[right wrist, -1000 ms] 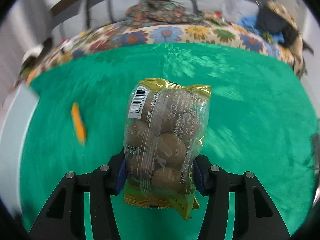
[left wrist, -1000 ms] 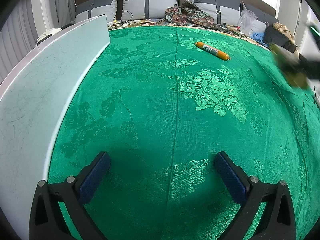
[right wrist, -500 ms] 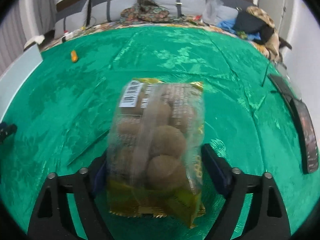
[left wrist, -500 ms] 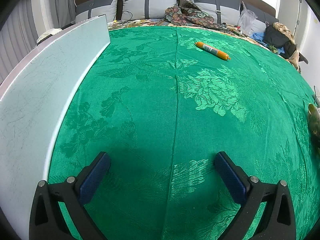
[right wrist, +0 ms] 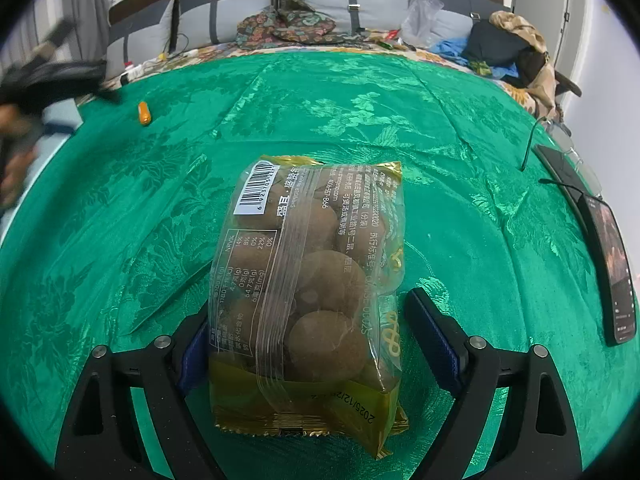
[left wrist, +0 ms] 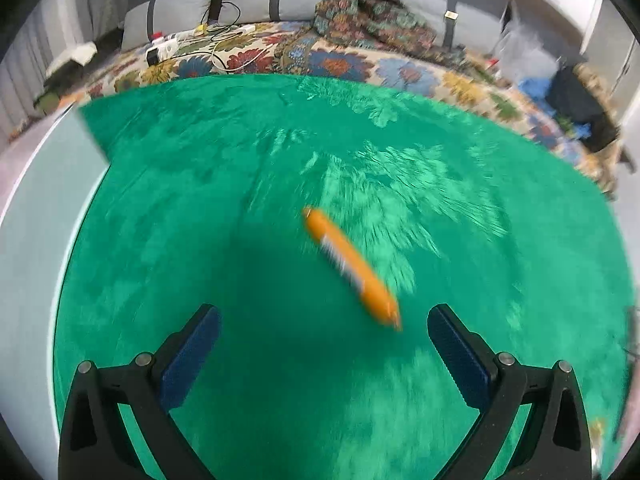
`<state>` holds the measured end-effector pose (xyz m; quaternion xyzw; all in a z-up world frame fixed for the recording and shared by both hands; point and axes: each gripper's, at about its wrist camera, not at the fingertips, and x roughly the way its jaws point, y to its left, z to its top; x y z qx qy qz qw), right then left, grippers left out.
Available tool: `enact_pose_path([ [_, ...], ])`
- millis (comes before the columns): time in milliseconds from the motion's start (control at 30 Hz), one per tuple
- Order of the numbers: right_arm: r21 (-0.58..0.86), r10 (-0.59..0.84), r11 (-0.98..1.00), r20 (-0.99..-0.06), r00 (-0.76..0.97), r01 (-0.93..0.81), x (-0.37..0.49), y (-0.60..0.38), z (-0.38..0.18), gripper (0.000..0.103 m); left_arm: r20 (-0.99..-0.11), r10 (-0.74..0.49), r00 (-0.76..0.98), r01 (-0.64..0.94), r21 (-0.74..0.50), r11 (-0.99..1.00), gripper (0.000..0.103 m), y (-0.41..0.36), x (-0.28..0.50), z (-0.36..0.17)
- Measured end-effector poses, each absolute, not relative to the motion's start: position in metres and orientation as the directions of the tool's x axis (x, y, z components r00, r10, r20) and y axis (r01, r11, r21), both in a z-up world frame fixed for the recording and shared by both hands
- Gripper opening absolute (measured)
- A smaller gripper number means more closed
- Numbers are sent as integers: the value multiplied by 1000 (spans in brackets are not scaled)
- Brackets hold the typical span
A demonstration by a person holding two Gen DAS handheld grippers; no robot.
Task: Organize snacks
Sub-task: 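Grasp the orange sausage stick with the left tool while the right tool holds the gold bag, then hold both snacks above the bedspread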
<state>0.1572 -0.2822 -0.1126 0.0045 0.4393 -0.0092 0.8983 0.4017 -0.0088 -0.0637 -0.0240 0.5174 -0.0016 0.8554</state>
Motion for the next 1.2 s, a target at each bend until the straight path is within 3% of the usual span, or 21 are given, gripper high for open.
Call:
enact_pose_path([
  [67,0,-13,1000,-789,614,20,157,-282,-112,90,-894,14,448,-34,-1,999,92,-17,419,-77],
  [133,0,-12,1000,-789,614,20,157,-282,-112,90,-901,18,433,-28,7,1000,73,-20,429,-90],
  [167,1,-11,1000,-789,614,20,159,-283,-113,90,-885,-2,466,-23,-14,1000,51,-20,429,-89],
  [200,1,-12,1000,-789,615,21,152,-281,-111,90,-869,-4,495,-7,-8,1000,22,-20,427,-87],
  [233,1,-12,1000,-788,615,21,151,-281,-110,90,-865,16,502,6,22,1000,15,-21,424,-88],
  [333,1,-12,1000,-788,615,21,151,-281,-110,90,-861,-7,509,64,30,997,15,-15,402,-86],
  [667,-1,-14,1000,-789,615,21,154,-281,-111,90,-875,-254,412,214,-178,960,15,20,211,-76],
  [733,1,-12,1000,-789,615,21,154,-281,-111,90,-873,-245,421,215,-166,962,16,21,194,-81],
  [833,1,-12,1000,-789,615,21,154,-281,-111,90,-833,-257,491,251,-147,957,38,21,183,-82],
  [900,2,-12,1000,-789,615,21,154,-281,-111,90,-821,-231,522,278,-93,956,69,13,180,-85],
  [933,1,-12,1000,-789,615,21,154,-281,-111,90,-821,-201,534,281,-52,958,77,9,178,-88],
  [967,2,-11,1000,-789,615,21,154,-282,-111,90,-817,-146,558,275,16,961,95,3,176,-94],
  [1000,2,-11,1000,-789,615,21,154,-282,-111,91,-810,-134,571,243,11,970,103,7,176,-96],
  [1200,-1,-16,1000,-789,614,25,151,-283,-111,91,-815,-124,567,198,-12,980,103,17,180,-96],
])
